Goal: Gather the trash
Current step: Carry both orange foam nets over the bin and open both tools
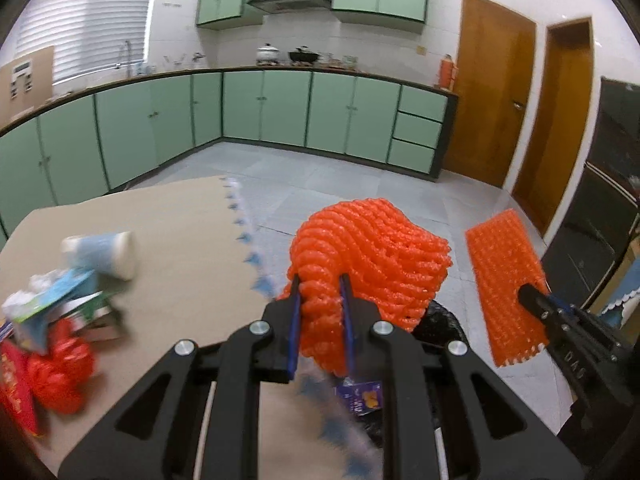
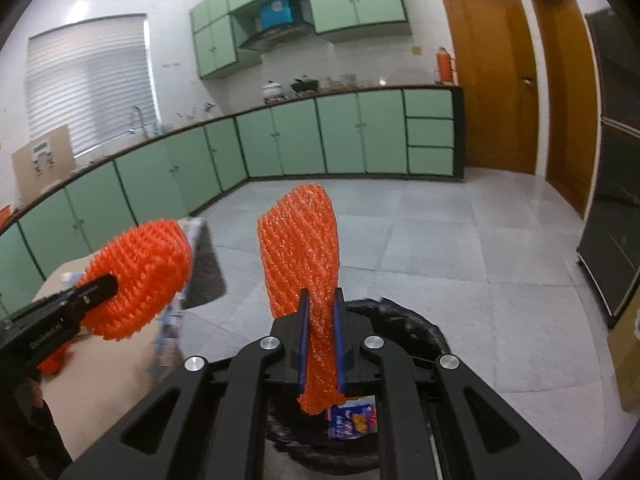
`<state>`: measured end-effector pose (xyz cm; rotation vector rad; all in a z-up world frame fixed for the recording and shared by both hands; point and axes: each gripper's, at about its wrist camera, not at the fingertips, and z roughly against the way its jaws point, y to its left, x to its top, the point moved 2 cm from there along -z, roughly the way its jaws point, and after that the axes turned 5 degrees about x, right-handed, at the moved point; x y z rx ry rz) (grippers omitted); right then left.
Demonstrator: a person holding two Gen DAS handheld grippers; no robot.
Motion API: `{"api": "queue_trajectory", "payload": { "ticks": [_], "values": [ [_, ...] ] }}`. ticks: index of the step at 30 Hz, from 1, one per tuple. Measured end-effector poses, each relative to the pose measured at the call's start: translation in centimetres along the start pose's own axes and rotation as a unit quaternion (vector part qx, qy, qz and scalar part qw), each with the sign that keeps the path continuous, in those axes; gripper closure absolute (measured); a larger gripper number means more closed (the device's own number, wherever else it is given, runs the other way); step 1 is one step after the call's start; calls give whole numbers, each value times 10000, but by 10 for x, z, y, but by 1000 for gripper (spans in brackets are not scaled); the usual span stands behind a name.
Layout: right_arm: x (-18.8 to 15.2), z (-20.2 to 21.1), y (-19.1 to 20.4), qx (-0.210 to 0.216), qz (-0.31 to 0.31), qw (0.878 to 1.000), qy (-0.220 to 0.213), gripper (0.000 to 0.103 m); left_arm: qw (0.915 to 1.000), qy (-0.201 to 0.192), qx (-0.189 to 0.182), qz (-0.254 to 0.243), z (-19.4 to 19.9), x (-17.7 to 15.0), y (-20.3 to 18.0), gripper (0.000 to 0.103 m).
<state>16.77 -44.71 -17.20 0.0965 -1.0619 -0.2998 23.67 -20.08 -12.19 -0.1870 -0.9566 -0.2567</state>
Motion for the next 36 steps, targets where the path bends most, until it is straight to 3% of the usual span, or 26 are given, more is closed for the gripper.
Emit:
{"api": "queue_trajectory", "payload": {
  "ticks": [7,15,18,20,21,23,27,36],
  "values": [
    [-4,-24,-40,-285,-169,9994,138,92,9995,205,-144,-196,-45,3,-51,86],
    [-13,-56,-82,-569,-328,9968,462,85,9971,639,-332,-250,-92,5,-80,75],
    [-13,-62,-94,-676,-367,9956,529,72,9966,694,-368,-238,-100,9,-81,66],
    [-11,-62,-99,-703,-383,9953,544,55,9967,650,-414,-247,-100,12,-82,58],
    [-11,-61,-100,-717,-369,9954,525,52,9970,604,-415,-255,-99,13,-82,49],
    [-11,-59,-100,-726,-359,9955,502,49,9972,557,-460,-211,-97,13,-80,45],
    [-8,-56,-97,-710,-445,9953,477,47,9971,566,-491,-164,-91,13,-75,45],
    [5,-10,-58,-498,-430,9978,28,12,9994,-5,-333,-80,-30,20,-25,28]
  ]
}}
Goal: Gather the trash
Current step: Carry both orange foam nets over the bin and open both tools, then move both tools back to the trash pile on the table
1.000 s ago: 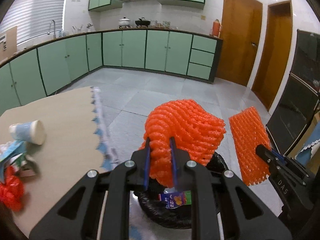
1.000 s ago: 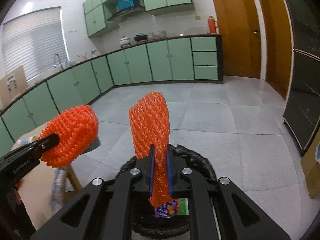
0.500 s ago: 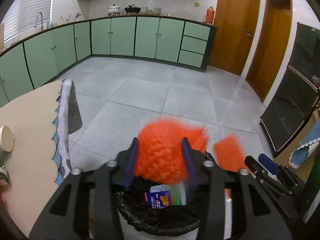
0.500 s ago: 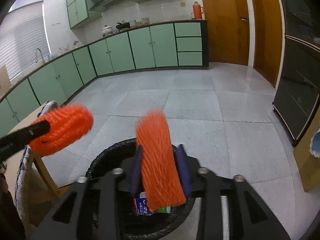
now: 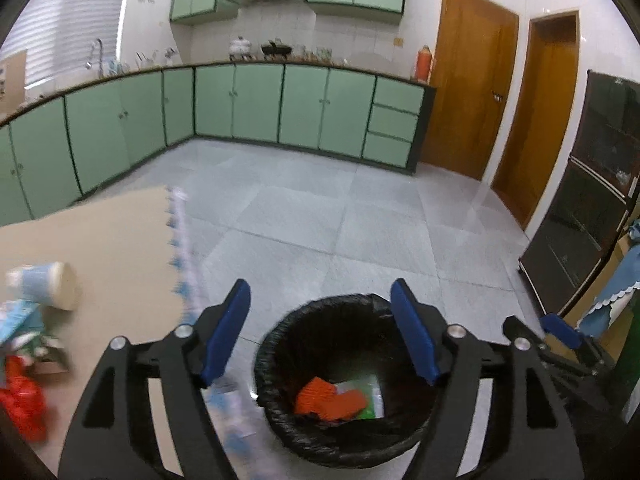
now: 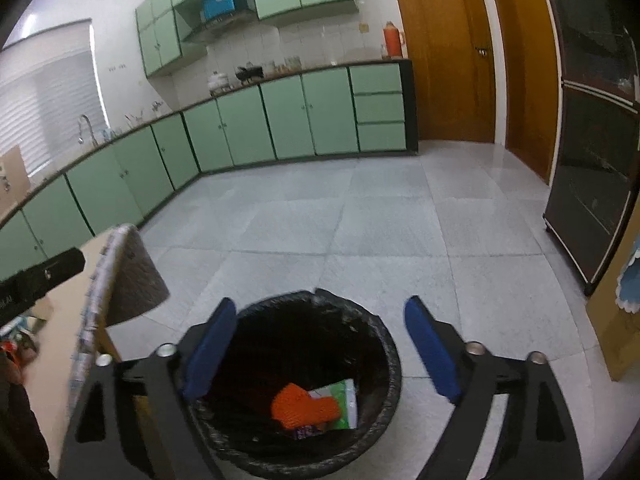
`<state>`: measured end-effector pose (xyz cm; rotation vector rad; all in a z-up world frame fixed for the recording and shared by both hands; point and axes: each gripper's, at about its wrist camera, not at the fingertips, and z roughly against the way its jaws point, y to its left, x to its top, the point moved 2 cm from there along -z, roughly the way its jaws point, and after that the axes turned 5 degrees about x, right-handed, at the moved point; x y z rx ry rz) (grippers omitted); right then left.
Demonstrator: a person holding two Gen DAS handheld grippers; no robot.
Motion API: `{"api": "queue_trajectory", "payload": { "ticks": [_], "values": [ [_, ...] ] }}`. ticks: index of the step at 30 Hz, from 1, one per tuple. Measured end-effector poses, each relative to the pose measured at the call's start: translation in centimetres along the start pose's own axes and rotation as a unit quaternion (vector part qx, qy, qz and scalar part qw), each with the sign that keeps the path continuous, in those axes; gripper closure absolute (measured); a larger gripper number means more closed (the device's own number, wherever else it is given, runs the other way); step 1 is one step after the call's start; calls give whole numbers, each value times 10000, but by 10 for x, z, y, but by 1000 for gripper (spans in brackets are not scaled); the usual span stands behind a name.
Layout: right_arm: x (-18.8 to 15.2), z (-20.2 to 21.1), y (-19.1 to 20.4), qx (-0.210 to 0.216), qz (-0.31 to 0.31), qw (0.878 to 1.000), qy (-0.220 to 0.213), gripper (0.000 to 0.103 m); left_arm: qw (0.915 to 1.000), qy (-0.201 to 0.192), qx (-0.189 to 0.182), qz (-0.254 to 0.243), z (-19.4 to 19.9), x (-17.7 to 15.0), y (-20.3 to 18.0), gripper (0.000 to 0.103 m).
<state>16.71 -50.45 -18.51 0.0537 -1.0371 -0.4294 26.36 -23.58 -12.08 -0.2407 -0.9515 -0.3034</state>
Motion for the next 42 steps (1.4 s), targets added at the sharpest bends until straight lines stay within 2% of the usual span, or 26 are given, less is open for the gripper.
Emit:
{"api": "queue_trajectory", "payload": {
  "ticks": [3,9,13,16,23,27,33,37,42],
  "values": [
    [-1,18,29,254,113,9995,-157,9,9993,-274,238,45,33,-4,28,24],
    [-6,37,107,843,529,9945,-320,8,9922,-538,1114,129,88,-21,97,23],
    [-14,38,168,1261,870,9876,-345,8,9828,-587,1735,254,116,-35,146,23],
    [-24,40,204,1539,1073,9817,-342,8,9756,-630,2056,441,136,-40,177,23],
    [-48,40,283,2010,1390,9694,-216,9,9528,-674,2830,862,181,-57,252,23],
    [-64,39,324,2200,1555,9629,-132,9,9413,-639,3141,1058,199,-70,288,23],
    [-80,38,381,2420,1761,9542,6,9,9314,-605,3334,1329,213,-79,327,23],
    [-91,28,412,2331,1896,9537,141,9,9283,-580,3396,1397,220,-89,351,23],
    [-105,12,436,2009,2134,9554,358,10,9264,-537,3396,1534,223,-95,367,23]
  ]
}}
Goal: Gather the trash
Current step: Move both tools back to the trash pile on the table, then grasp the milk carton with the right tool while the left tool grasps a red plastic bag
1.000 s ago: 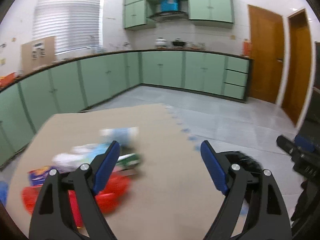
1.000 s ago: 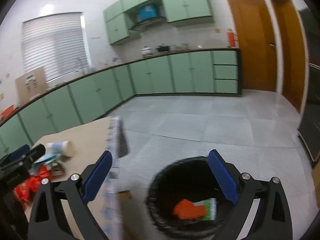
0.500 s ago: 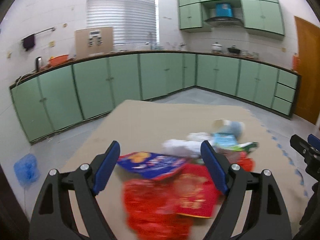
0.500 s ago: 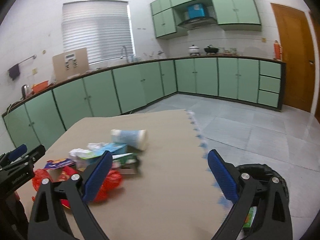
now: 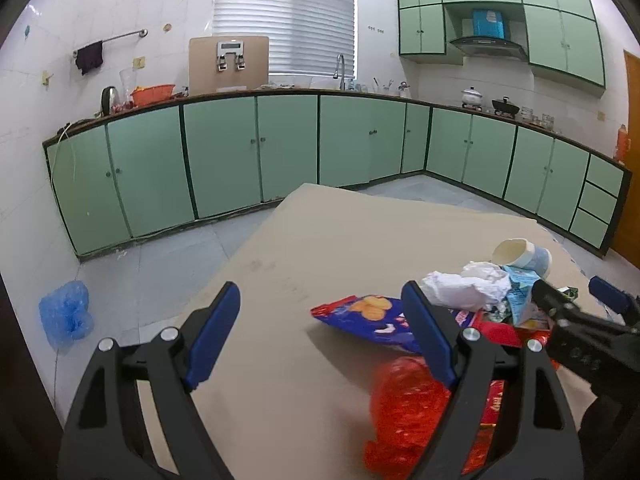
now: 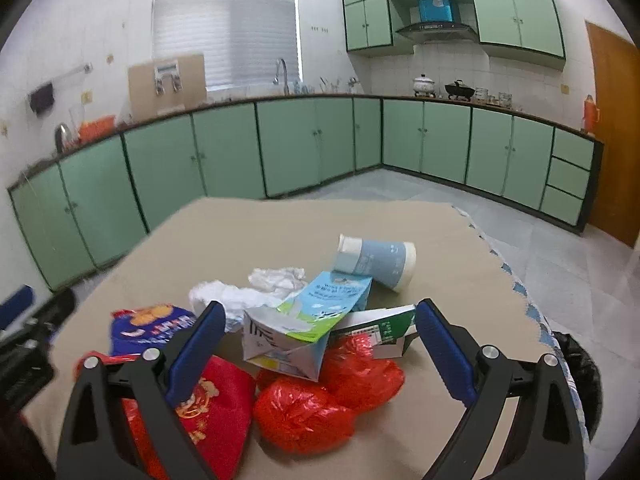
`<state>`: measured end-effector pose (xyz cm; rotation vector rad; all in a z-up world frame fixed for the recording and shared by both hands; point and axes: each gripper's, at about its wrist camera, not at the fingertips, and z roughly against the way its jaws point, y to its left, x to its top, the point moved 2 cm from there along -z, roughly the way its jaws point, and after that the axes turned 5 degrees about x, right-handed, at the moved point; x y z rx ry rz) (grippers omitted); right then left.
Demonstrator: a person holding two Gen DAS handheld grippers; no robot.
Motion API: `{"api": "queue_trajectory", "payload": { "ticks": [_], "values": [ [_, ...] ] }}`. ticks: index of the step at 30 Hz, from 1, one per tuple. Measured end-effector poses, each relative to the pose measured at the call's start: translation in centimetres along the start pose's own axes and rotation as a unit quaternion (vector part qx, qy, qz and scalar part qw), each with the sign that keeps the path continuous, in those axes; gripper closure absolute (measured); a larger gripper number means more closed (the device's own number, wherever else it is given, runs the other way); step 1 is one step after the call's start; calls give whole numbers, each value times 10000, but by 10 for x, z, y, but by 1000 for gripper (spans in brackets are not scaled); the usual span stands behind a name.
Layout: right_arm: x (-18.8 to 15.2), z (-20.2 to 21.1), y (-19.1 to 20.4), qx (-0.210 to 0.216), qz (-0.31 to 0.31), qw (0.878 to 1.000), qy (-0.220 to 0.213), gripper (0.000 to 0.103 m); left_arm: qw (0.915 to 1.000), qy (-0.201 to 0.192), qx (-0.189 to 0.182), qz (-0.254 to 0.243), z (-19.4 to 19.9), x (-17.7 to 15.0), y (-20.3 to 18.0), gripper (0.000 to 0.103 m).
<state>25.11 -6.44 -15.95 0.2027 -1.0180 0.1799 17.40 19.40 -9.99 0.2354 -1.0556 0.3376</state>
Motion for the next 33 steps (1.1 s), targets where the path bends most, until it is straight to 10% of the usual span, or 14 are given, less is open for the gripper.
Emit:
{"api": "queue_trajectory", "payload": {
  "ticks": [22,26,33],
  "values": [
    [-11,-21,-12,-94,-157,9989,423,21,9998,31,-195,-16,-9,-7,-11,23],
    [-9,-28,-14,205,-261,9977,586,54,9998,43,-212,-41,-9,-8,-14,23],
    [-14,-4,-22,294,-186,9987,379,55,9992,54,-392,-109,-4,-14,-24,20]
  ]
}}
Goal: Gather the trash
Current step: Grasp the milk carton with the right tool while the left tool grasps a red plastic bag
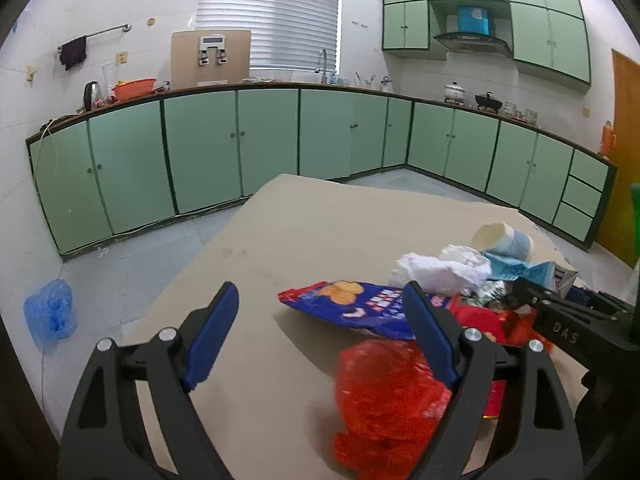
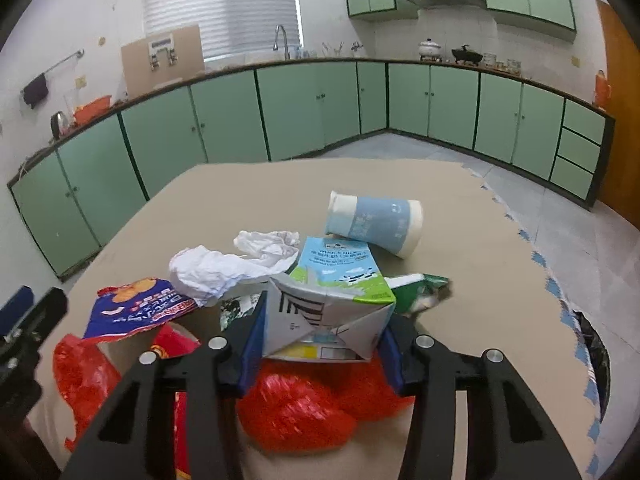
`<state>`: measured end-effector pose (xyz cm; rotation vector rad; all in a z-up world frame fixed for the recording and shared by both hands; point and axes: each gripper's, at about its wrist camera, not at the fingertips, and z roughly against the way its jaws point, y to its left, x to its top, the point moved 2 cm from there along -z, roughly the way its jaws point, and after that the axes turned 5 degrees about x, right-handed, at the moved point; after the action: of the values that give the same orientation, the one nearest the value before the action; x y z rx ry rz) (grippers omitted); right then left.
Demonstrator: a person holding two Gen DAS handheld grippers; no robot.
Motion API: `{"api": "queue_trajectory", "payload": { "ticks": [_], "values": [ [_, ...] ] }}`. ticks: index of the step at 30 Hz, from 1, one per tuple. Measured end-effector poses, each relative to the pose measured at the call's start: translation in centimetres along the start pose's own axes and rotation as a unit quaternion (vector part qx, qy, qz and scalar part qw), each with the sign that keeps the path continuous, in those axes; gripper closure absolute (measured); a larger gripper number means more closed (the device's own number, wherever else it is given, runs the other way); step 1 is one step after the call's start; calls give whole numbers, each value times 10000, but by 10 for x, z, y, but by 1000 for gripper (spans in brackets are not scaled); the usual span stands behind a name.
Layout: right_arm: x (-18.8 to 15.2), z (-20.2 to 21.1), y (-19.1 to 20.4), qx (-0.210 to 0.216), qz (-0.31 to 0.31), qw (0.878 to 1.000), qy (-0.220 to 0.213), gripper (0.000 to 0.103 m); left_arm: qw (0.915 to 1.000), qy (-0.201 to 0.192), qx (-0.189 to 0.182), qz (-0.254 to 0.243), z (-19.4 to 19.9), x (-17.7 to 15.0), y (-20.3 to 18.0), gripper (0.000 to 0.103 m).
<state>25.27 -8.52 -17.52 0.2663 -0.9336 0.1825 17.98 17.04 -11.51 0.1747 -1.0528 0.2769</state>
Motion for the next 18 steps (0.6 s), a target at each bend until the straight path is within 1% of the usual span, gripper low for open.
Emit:
{"api": "queue_trajectory", "payload": {
  "ticks": [4,10,13,18],
  "values": [
    [-2,27,-6,26,100,9995,-296,55,9998,44,-156,-78,4,-7,-12,18],
    [-8,57,-19,-43,172,9984,-534,55,9994,92,-300,-120,10,-18,-26,18],
    [-13,66,-26,-98,244,9980,-573,55,9992,82,-318,-238,10,-22,-34,18],
    [-16,71,-34,-91,116,9984,-549,55,9991,94,-195,-354,2,-23,-40,18]
  ]
}}
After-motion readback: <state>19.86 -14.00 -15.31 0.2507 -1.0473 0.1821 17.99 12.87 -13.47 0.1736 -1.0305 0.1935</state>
